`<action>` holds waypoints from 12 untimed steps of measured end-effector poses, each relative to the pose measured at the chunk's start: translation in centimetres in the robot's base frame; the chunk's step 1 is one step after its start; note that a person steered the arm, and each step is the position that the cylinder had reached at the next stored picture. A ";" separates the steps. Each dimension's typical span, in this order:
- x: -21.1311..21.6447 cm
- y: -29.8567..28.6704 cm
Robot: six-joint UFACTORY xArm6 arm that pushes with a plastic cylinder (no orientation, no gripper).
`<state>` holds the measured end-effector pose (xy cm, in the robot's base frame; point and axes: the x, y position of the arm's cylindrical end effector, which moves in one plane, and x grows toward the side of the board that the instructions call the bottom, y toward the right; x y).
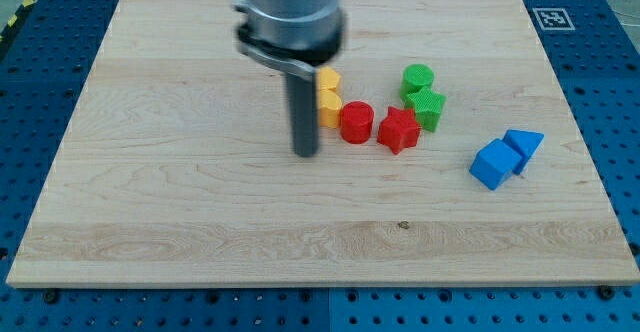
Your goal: Move the blue triangle diagonally top right to the yellow hexagon
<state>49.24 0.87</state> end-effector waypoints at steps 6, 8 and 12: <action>6.2 17.5; 5.8 18.9; 2.8 24.0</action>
<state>52.08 24.92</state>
